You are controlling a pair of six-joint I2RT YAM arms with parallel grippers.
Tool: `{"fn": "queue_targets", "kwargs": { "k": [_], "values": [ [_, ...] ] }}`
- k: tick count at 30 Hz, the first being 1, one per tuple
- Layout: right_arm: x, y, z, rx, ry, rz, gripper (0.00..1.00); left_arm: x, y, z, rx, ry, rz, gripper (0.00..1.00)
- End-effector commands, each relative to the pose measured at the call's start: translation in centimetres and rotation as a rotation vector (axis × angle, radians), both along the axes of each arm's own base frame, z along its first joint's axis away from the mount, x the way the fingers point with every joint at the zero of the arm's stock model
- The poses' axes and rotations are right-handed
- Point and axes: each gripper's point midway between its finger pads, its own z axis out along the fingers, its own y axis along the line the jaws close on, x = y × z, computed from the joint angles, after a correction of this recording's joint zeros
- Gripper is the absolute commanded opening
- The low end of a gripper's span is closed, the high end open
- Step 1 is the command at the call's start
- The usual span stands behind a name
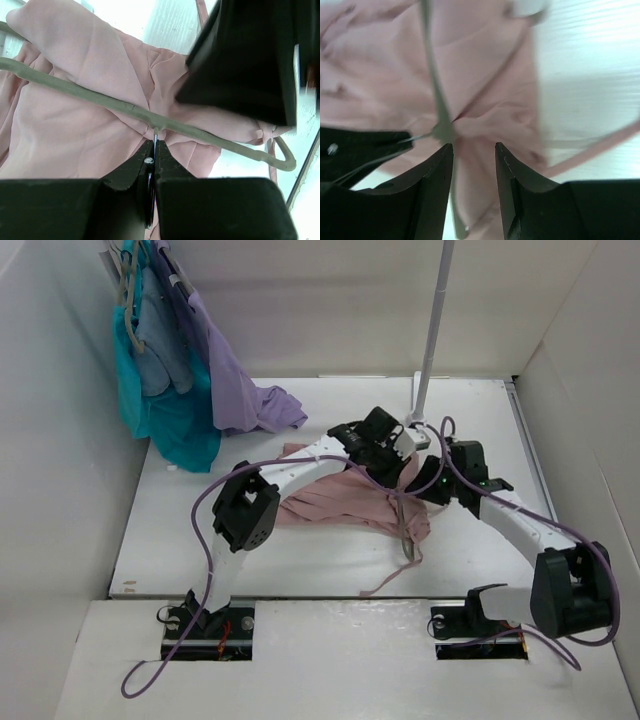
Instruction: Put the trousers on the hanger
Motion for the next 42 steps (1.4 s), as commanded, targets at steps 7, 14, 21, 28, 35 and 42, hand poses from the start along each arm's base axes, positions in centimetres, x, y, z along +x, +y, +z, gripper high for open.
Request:
{"fn": "queue_targets", "kwargs": {
  "k": [7,14,21,28,35,42],
  "values": [
    [-0.3,5.1,-1.5,0.033,-0.015,0.188,0.43,0.0,0.4,-1.1,0.054,0.002,-0.007,0.0],
    [1.3,4.5,-1.9,-0.011,-0.01,0.136,0.32,-0.4,0.3,-1.1,0.05,0.026,-0.011,0.0],
    [1.9,5.0,-3.6,0.061,0.029,0.168,0.0,-1.7,-1.0,1.8,-0.046,0.066,-0.065,0.13],
    [1.6,4.1,-3.0,0.236,0.024,0.273,0.0,-3.9,1.4,12.9,-0.337,0.124,-0.17,0.71],
    [1.9,4.0,-1.8,0.354,-0.018,0.381,0.0,-4.3,3.5,10.0,-0.292,0.187,-0.073,0.59],
    [2.2,3.9,-1.6,0.379,-0.034,0.42,0.0,0.1,-0.9,4.5,-0.28,0.329,0.077,0.56]
  ]
}}
